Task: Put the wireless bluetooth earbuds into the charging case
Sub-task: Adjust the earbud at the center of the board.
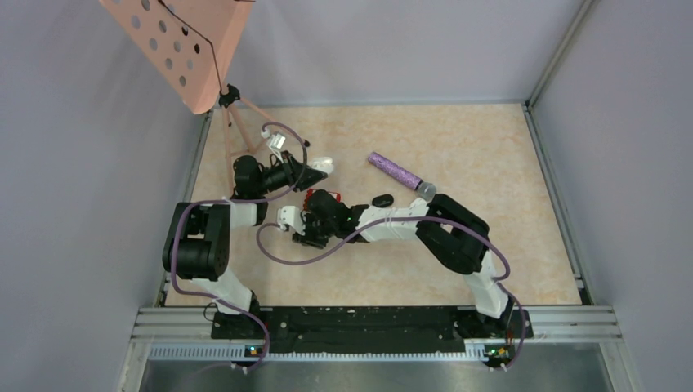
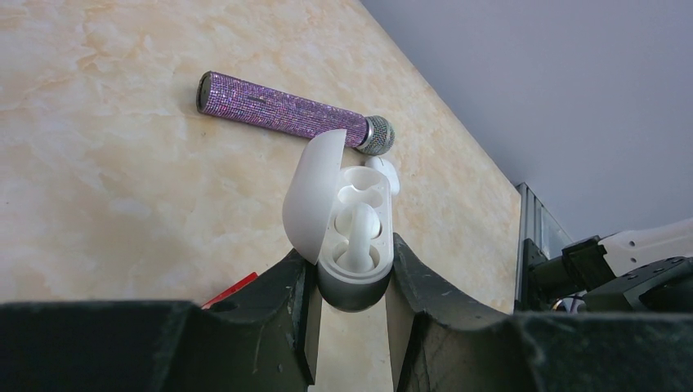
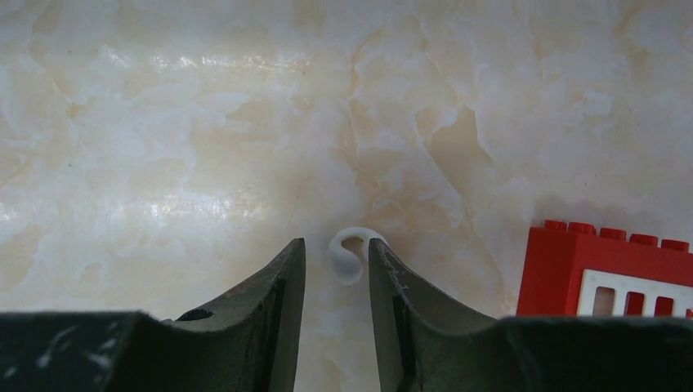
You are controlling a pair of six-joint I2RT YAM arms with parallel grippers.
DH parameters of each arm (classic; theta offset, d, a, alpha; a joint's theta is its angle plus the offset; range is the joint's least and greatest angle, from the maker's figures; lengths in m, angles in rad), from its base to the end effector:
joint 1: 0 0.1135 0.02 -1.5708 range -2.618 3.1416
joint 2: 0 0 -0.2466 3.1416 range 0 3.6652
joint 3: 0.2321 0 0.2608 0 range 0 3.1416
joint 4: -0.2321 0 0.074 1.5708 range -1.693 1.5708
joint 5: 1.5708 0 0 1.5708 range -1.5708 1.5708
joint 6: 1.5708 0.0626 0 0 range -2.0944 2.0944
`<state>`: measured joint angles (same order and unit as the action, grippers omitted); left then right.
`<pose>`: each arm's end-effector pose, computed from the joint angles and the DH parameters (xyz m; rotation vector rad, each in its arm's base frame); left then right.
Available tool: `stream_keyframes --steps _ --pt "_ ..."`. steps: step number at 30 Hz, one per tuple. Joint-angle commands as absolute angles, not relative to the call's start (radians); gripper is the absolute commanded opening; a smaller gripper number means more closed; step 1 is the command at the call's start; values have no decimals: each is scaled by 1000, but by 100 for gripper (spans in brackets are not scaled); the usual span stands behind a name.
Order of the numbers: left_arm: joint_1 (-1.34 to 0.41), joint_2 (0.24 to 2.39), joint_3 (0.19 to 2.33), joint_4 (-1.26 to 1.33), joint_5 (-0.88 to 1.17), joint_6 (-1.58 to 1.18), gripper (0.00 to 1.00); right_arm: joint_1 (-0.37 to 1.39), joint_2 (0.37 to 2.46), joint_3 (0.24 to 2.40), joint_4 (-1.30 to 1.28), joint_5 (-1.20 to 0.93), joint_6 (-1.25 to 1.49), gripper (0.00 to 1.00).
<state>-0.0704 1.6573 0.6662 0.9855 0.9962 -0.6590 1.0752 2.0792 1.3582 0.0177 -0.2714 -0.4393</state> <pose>0.3340 -0.0762 0.1791 0.3491 1.7095 -1.3241 0.2100 0.4238 0.1196 -1.7009 1.5858 0.6370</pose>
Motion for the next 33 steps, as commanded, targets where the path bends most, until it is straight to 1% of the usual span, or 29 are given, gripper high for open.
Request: stream_keyframes --steps 1,4,7,15,18,22,28,33 --pt "-62 1606 676 1017 991 -643 0 1062 2110 1421 54 -301 -392 35" --pt "-61 1603 675 1013 991 -639 0 1060 2127 1432 40 -294 -390 36" --pt "-60 1600 674 1012 990 -638 0 1056 2139 1433 34 -289 -381 33" --pt "-60 1593 672 1006 992 -635 0 1045 2130 1415 3 -289 -349 16" --pt "-58 1589 671 1006 989 -635 0 1042 2060 1359 3 -257 -319 13" --pt "-58 1593 671 1008 989 -637 0 1030 1895 1243 25 -233 -244 7" --pt "-58 1596 674 1017 989 -648 0 979 1751 1186 -96 -182 -126 6" --pt "-58 1596 680 1003 985 -646 0 932 1674 1126 -203 -41 -62 10"
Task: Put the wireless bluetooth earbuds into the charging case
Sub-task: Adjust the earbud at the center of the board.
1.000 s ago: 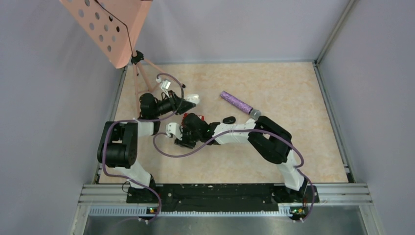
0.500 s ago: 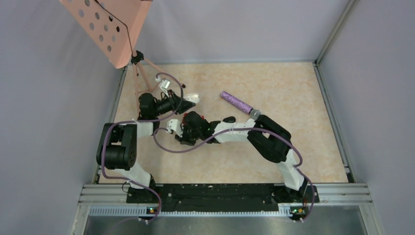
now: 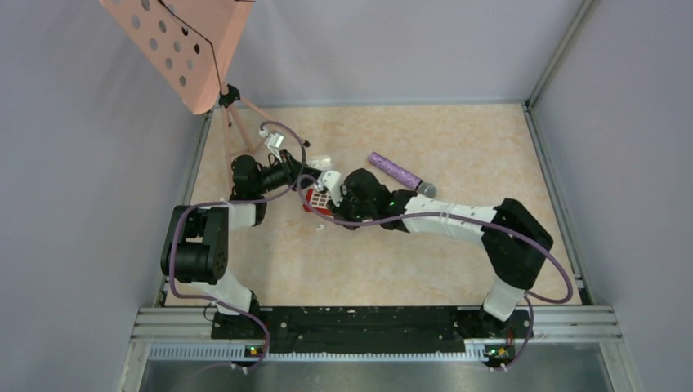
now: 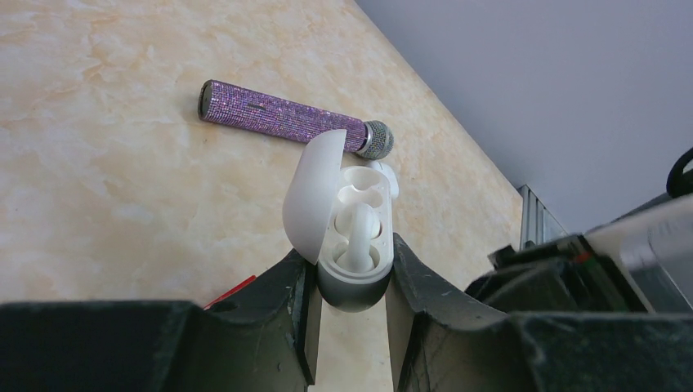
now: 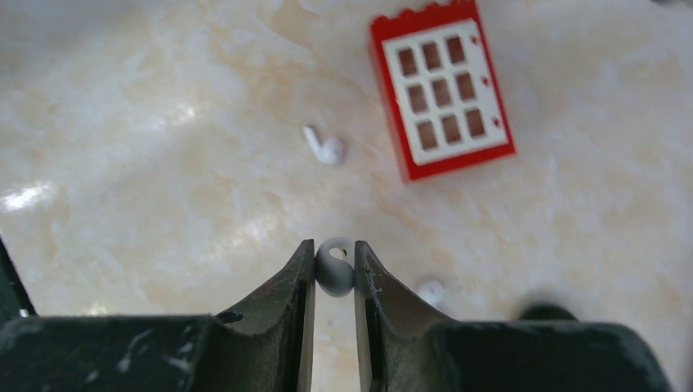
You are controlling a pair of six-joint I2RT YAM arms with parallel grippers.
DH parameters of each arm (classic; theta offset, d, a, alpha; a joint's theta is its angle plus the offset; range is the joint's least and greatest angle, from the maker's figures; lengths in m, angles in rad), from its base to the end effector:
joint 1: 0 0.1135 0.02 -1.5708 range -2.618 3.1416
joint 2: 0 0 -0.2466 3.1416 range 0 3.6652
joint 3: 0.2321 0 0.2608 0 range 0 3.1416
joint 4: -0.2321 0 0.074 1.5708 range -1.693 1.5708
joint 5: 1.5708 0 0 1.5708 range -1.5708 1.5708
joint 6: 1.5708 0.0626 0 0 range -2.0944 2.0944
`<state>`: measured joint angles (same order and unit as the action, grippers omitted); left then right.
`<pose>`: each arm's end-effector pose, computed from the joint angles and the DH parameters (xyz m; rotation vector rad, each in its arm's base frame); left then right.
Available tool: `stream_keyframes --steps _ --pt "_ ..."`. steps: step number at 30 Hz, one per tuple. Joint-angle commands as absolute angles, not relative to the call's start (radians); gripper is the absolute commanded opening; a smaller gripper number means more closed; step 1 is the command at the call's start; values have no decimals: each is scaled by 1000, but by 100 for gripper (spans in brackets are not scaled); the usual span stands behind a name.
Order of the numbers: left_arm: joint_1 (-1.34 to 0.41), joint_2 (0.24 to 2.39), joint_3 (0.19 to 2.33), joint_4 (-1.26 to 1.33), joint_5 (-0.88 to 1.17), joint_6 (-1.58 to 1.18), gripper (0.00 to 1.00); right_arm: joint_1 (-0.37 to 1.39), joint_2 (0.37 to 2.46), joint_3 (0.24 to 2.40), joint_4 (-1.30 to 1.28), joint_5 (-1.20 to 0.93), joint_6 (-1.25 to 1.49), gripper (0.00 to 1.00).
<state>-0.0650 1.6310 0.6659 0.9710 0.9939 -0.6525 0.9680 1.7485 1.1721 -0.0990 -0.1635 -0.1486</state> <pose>0.3327 -0.0742 0.1858 0.3540 1.6968 -1.3101 0.2269 0.3477 0.1833 -1.3002 1.9103 0.6152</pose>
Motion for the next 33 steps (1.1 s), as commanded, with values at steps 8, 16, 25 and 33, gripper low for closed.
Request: stream_keyframes --steps 8,16,25,33 --pt "-58 1611 698 1006 982 -659 0 923 1594 958 -270 125 92 10" --pt "-58 1603 692 1000 983 -649 0 921 1652 976 -290 86 232 41" --pt "-58 1604 691 998 988 -651 0 832 1656 1129 -372 -121 120 61" --pt "-58 1596 684 1002 991 -645 0 738 1585 1055 -454 -450 -755 46"
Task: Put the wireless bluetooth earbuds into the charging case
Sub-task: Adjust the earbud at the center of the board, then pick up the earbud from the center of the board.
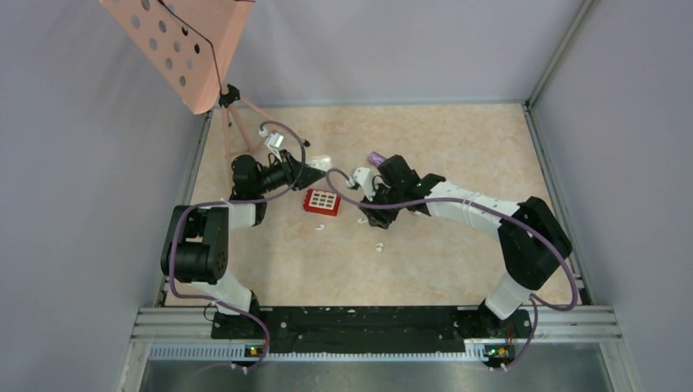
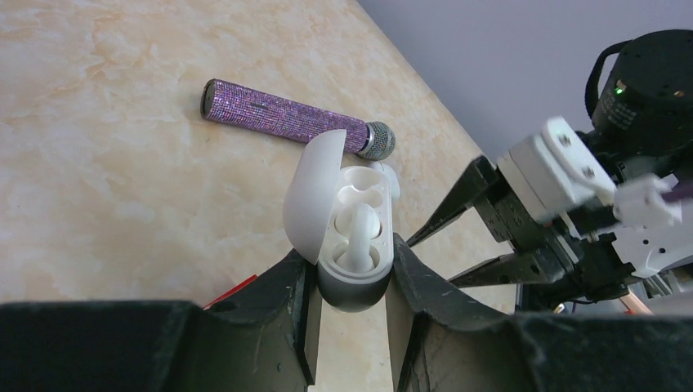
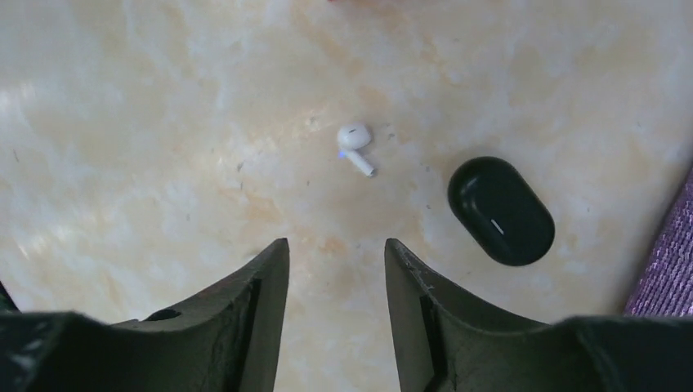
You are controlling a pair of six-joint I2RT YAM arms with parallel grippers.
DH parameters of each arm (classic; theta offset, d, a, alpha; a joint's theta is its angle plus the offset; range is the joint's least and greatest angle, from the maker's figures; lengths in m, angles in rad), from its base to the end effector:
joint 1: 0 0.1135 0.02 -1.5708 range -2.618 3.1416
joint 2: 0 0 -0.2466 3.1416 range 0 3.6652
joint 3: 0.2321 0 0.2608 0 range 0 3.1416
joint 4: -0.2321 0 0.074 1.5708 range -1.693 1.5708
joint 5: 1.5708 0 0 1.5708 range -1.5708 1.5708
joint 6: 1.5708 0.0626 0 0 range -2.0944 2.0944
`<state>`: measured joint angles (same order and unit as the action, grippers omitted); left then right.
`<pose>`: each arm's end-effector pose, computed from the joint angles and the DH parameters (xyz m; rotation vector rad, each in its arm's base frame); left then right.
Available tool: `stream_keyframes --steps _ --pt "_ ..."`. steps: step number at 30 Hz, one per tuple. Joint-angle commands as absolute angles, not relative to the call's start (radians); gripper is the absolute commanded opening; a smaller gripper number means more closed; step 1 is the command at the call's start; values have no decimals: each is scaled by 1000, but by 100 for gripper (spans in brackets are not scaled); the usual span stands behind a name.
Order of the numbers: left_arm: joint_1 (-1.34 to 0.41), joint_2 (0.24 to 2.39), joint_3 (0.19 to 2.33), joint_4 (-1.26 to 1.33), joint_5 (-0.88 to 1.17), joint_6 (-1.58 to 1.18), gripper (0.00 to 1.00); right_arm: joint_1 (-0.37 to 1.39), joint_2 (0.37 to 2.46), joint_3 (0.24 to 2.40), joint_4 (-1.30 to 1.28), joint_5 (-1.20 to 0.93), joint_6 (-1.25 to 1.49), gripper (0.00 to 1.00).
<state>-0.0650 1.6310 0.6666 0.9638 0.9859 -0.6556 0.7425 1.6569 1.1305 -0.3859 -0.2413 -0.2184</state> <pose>0.3332 -0.0740 0.1852 0.3407 1.7034 -1.3087 0.2649 0.2634 0.1769 -1.2563 2.1848 0.5178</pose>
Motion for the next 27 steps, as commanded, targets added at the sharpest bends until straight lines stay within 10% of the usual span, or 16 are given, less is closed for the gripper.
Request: stream_keyframes --steps 1,27 --pt "-58 1596 683 998 991 -642 0 736 1578 1046 -490 -486 -883 45" --pt "-58 1584 690 936 986 -593 0 778 1791 1173 -676 -508 -1280 30"
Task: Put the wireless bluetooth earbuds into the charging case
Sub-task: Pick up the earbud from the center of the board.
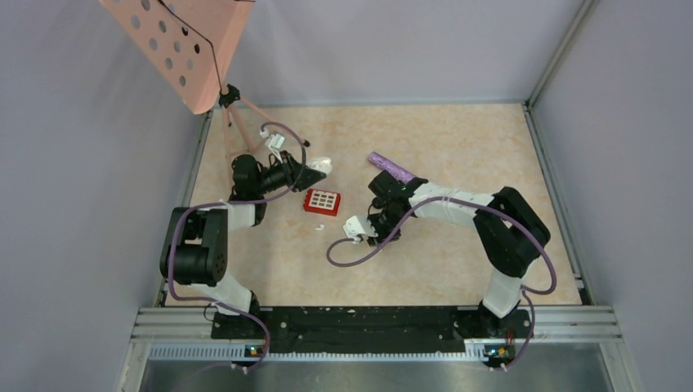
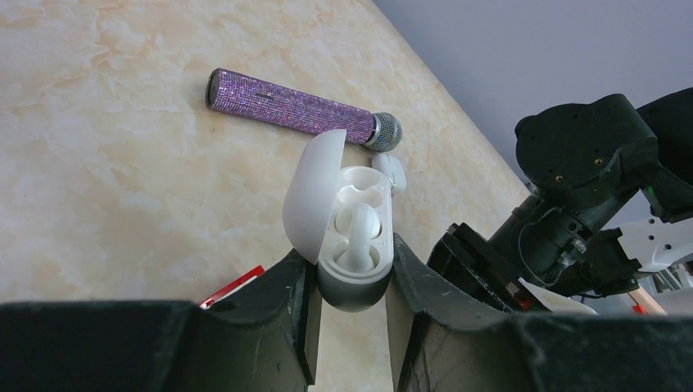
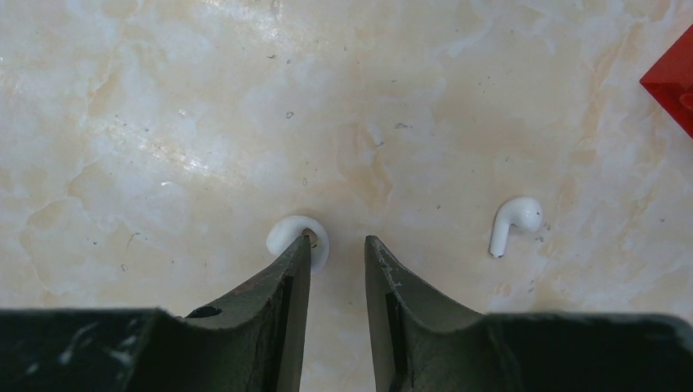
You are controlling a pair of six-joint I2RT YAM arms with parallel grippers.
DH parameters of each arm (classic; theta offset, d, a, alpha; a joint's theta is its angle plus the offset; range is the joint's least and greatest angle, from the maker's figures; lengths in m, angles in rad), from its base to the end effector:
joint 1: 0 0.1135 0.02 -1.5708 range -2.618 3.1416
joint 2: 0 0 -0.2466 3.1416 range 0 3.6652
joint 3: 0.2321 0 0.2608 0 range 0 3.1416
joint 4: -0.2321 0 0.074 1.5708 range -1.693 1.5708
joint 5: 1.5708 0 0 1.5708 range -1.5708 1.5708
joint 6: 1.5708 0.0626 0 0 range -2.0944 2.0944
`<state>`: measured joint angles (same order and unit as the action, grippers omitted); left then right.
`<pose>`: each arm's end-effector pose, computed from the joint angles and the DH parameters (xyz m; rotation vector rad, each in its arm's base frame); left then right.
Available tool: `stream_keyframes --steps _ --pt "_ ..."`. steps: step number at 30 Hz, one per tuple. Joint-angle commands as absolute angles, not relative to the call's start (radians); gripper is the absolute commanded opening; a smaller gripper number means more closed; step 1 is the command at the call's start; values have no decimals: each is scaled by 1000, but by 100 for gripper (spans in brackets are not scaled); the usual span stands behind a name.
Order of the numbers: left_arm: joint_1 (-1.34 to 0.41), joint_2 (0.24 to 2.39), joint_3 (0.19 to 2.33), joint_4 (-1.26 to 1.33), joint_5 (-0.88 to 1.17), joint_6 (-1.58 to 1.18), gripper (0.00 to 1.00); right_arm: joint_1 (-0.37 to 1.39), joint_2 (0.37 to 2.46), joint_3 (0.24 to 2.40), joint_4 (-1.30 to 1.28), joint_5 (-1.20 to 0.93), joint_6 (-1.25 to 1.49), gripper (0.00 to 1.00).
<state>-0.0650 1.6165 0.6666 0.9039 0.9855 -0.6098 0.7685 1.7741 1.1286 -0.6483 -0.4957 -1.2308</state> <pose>0.3321 -0.0739 0.1833 0.3525 1.7261 -1.2899 0.2266 0.2604 0.1261 -2.3268 1.3818 0.5798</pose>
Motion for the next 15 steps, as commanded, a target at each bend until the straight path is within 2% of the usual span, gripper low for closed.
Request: stream_keyframes --steps 1,13,15 --pt "-58 1583 690 936 985 -594 0 779 1791 1172 -680 -505 -1284 30" --pt "-58 1589 692 941 986 -599 0 778 1772 1177 -782 -522 -1297 30" --pt "-58 1588 693 942 985 -600 0 778 1775 1184 -796 -527 -1295 28"
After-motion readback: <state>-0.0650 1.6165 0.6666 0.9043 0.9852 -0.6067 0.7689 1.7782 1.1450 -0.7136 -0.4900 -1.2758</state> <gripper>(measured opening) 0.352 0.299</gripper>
